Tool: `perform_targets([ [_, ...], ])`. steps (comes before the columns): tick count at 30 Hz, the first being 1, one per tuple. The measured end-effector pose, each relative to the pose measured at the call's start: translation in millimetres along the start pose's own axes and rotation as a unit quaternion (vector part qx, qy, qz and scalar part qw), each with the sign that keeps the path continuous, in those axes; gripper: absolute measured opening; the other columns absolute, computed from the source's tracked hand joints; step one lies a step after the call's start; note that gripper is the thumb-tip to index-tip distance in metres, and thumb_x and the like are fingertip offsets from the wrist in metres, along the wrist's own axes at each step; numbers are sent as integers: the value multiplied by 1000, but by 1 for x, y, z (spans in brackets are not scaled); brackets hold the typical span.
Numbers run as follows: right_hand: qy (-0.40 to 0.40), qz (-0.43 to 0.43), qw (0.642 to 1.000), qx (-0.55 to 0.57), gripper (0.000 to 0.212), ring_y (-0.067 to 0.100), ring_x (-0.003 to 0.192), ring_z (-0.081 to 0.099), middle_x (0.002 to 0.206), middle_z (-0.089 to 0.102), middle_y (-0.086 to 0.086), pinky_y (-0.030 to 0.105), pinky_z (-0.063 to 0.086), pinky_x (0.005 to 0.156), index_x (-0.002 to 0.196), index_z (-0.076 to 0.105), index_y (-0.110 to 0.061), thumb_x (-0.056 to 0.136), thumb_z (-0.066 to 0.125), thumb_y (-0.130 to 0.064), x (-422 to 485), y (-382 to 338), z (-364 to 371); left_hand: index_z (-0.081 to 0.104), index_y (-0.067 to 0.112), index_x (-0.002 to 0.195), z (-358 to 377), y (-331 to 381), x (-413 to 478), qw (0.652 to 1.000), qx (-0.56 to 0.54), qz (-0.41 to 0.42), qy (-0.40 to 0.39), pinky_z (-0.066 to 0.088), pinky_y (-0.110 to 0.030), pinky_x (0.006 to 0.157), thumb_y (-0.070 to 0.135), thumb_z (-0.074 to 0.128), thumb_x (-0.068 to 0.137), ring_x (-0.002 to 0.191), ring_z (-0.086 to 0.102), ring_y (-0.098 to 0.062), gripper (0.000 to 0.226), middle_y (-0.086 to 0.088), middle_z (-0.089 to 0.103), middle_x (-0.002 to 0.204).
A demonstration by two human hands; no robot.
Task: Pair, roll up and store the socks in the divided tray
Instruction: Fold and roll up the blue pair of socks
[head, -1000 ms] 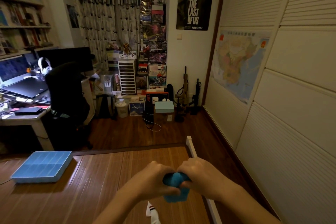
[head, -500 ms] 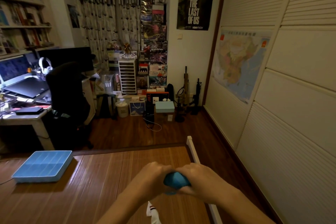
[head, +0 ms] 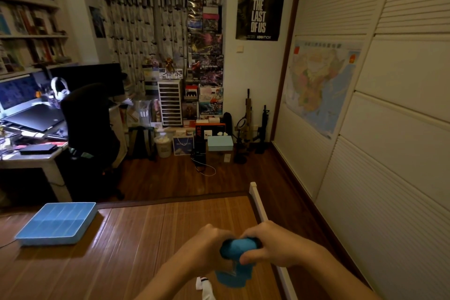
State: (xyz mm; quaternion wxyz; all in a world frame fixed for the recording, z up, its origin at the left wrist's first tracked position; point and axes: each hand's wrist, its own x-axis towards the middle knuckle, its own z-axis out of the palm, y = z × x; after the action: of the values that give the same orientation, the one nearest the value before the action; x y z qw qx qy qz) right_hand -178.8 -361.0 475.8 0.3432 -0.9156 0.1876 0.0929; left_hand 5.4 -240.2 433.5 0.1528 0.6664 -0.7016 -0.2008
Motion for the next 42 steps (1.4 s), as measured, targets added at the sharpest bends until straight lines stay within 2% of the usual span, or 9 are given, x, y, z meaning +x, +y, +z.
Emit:
perform_targets([
  [12,-22,4,998,-60,32,12,97,66,114,68,-3,28,56,85,122,63,-20,93,69,-34,3,-1,7,49,18,137,3,9,6,992,87,-29,-88,52,-36,103,17,66,96,120,59,-20,45,-4,58,136],
  [18,45,-31,970,-239,31,15,107,63,120,66,1,34,51,96,125,57,-18,97,63,-29,7,-7,18,46,17,142,2,9,11,990,81,-46,-109,48,-40,109,14,66,96,128,55,-24,51,-7,55,142],
  [26,124,-115,918,-358,33,17,106,59,118,65,1,37,44,98,127,55,-19,100,54,-38,11,7,26,61,32,130,-3,-10,-6,987,-144,-13,-74,54,-12,79,43,72,91,94,66,9,42,31,66,103],
  [31,187,-66,973,-118,46,-2,118,53,130,57,-17,19,43,101,137,49,-32,94,66,-38,10,13,27,64,38,110,-2,-19,-8,976,-214,-31,-34,56,-17,72,44,65,95,86,70,-4,16,25,71,95],
  [33,224,-15,970,98,51,2,119,57,130,57,-16,20,51,97,141,48,-31,94,67,-34,7,12,25,66,28,120,4,-19,-12,924,-375,-76,-4,60,-31,86,41,62,98,101,72,-20,26,9,74,110],
  [35,233,6,933,275,50,10,112,65,127,60,-6,28,58,92,142,48,-25,95,64,-33,3,10,25,58,15,136,12,-17,-15,796,-594,-111,25,58,-45,95,32,59,100,117,68,-34,40,-10,72,125],
  [38,183,-23,908,377,70,12,116,65,134,55,-2,34,59,93,147,42,-30,86,71,-48,-3,8,29,50,4,140,18,-5,-19,617,-773,-130,69,60,-45,88,27,54,100,119,66,-41,46,-26,67,130],
  [40,166,-44,913,370,86,12,120,63,138,51,-6,36,57,96,149,34,-38,77,79,-55,-4,3,34,52,2,139,21,3,-19,567,-809,-134,79,61,-46,84,30,59,95,117,67,-41,53,-28,65,131],
  [42,185,-56,911,365,85,12,120,63,139,50,-7,36,58,94,150,31,-41,80,79,-48,-3,-2,38,54,2,139,22,11,-19,565,-811,-120,87,60,-48,87,28,71,89,118,67,-41,59,-28,64,133],
])
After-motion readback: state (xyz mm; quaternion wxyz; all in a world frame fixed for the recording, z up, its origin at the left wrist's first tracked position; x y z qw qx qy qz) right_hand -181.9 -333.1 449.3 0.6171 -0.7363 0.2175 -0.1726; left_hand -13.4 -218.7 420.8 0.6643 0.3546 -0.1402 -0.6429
